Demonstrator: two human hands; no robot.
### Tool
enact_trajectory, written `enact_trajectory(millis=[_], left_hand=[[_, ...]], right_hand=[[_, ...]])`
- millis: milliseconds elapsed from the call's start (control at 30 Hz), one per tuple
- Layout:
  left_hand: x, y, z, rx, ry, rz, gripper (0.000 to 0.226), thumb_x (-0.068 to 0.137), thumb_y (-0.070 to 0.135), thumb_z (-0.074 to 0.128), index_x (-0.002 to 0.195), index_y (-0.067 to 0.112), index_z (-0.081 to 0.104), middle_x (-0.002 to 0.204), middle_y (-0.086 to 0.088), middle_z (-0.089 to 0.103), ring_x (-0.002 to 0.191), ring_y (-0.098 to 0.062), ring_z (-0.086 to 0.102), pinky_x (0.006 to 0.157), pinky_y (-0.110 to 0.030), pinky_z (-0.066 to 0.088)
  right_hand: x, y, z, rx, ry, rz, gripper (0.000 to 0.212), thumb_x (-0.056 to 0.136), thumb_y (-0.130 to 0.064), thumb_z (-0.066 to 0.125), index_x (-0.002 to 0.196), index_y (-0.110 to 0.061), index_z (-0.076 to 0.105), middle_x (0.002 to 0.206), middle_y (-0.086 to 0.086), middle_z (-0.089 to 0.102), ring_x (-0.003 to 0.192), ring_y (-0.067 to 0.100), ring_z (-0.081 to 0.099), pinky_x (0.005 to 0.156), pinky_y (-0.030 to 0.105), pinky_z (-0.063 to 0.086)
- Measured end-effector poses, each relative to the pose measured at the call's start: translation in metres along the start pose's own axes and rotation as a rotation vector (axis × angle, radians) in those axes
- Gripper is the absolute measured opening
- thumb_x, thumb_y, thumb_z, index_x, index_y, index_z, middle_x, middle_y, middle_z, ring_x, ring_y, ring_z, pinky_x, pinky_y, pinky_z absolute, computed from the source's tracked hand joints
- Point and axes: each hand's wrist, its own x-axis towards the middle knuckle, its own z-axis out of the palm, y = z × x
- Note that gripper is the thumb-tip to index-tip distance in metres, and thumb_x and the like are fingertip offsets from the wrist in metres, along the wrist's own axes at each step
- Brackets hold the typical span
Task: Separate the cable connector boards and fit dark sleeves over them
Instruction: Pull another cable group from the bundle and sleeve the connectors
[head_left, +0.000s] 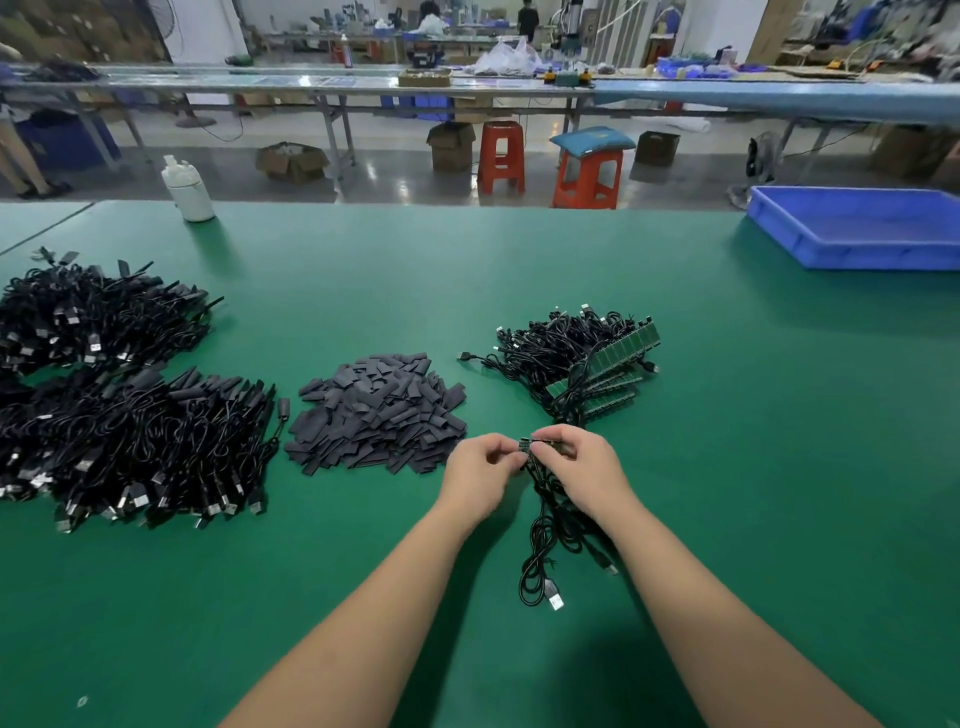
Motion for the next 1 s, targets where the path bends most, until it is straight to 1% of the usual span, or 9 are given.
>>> enact_trajectory(millis=[133, 200, 300, 500, 667, 800, 867, 933, 1000], left_hand=[[-0.004, 0.010, -0.003, 0.228, 0.044, 0.123, 0.003, 0.090, 0.026, 0.063, 0.087, 0.025, 0.064, 0.074, 0.001, 0.072, 0.069, -0.018, 0.063, 0.066, -0.026, 0.049], [-0.005, 0.013, -0.005, 0.281, 0.060, 0.150, 0.008, 0.088, 0.026, 0.061, 0.086, 0.021, 0.067, 0.072, 0.001, 0.071, 0.065, -0.018, 0.061, 0.063, -0.027, 0.047], [-0.007, 0.017, -0.006, 0.321, 0.070, 0.147, 0.016, 0.088, 0.027, 0.062, 0.082, 0.015, 0.069, 0.073, -0.002, 0.072, 0.072, -0.023, 0.064, 0.065, -0.029, 0.048], [-0.010, 0.021, -0.004, 0.342, 0.113, 0.146, 0.019, 0.090, 0.030, 0.063, 0.082, 0.015, 0.071, 0.071, -0.001, 0.072, 0.073, -0.021, 0.065, 0.069, -0.032, 0.053], [-0.013, 0.022, 0.002, 0.381, 0.159, 0.143, 0.023, 0.092, 0.033, 0.060, 0.077, 0.017, 0.067, 0.068, 0.001, 0.069, 0.068, -0.018, 0.064, 0.068, -0.031, 0.053], [-0.017, 0.016, -0.003, 0.284, 0.153, 0.162, 0.024, 0.093, 0.032, 0.059, 0.073, 0.020, 0.061, 0.070, 0.002, 0.069, 0.058, -0.014, 0.055, 0.058, -0.029, 0.045], [-0.021, 0.011, -0.007, 0.182, 0.144, 0.156, 0.023, 0.093, 0.031, 0.059, 0.074, 0.020, 0.060, 0.072, 0.002, 0.070, 0.064, -0.016, 0.063, 0.065, -0.033, 0.052], [-0.024, 0.006, -0.011, 0.053, 0.151, 0.126, 0.021, 0.095, 0.026, 0.058, 0.075, 0.018, 0.059, 0.073, 0.004, 0.072, 0.072, -0.014, 0.070, 0.073, -0.039, 0.058], [-0.025, 0.000, -0.016, -0.125, 0.165, 0.090, 0.022, 0.098, 0.019, 0.055, 0.077, 0.014, 0.054, 0.076, 0.000, 0.072, 0.077, -0.013, 0.073, 0.076, -0.041, 0.060]], right_hand=[[0.000, -0.011, -0.001, -0.126, 0.030, -0.080, 0.002, 0.087, -0.034, 0.071, 0.086, -0.033, 0.073, 0.073, -0.021, 0.067, 0.071, -0.002, 0.062, 0.060, 0.013, 0.045], [-0.002, -0.014, -0.001, -0.155, 0.036, -0.093, 0.002, 0.086, -0.034, 0.072, 0.085, -0.034, 0.073, 0.071, -0.022, 0.067, 0.069, -0.005, 0.061, 0.058, 0.011, 0.044], [-0.003, -0.016, 0.000, -0.170, 0.056, -0.096, 0.005, 0.086, -0.033, 0.072, 0.087, -0.030, 0.076, 0.070, -0.020, 0.066, 0.068, -0.002, 0.062, 0.061, 0.017, 0.047], [-0.007, -0.016, 0.002, -0.199, 0.106, -0.130, 0.010, 0.089, -0.033, 0.069, 0.089, -0.028, 0.077, 0.070, -0.013, 0.070, 0.064, 0.005, 0.061, 0.061, 0.028, 0.050], [-0.006, -0.013, 0.003, -0.207, 0.151, -0.134, 0.015, 0.092, -0.031, 0.065, 0.096, -0.023, 0.077, 0.079, -0.009, 0.072, 0.072, 0.011, 0.063, 0.065, 0.027, 0.049], [0.000, -0.005, -0.006, -0.145, 0.205, -0.082, 0.016, 0.094, -0.032, 0.064, 0.099, -0.022, 0.075, 0.088, -0.008, 0.070, 0.080, 0.010, 0.061, 0.068, 0.027, 0.044], [0.004, -0.002, -0.011, -0.162, 0.228, -0.068, 0.015, 0.094, -0.034, 0.063, 0.100, -0.024, 0.074, 0.093, -0.008, 0.067, 0.084, 0.012, 0.059, 0.070, 0.028, 0.044], [0.008, -0.001, -0.016, -0.152, 0.253, -0.036, 0.014, 0.095, -0.035, 0.063, 0.098, -0.026, 0.073, 0.091, -0.009, 0.065, 0.077, 0.010, 0.057, 0.064, 0.027, 0.041], [0.010, 0.001, -0.020, -0.121, 0.266, 0.008, 0.010, 0.096, -0.035, 0.061, 0.094, -0.029, 0.069, 0.078, -0.013, 0.065, 0.059, 0.004, 0.051, 0.054, 0.024, 0.037]])
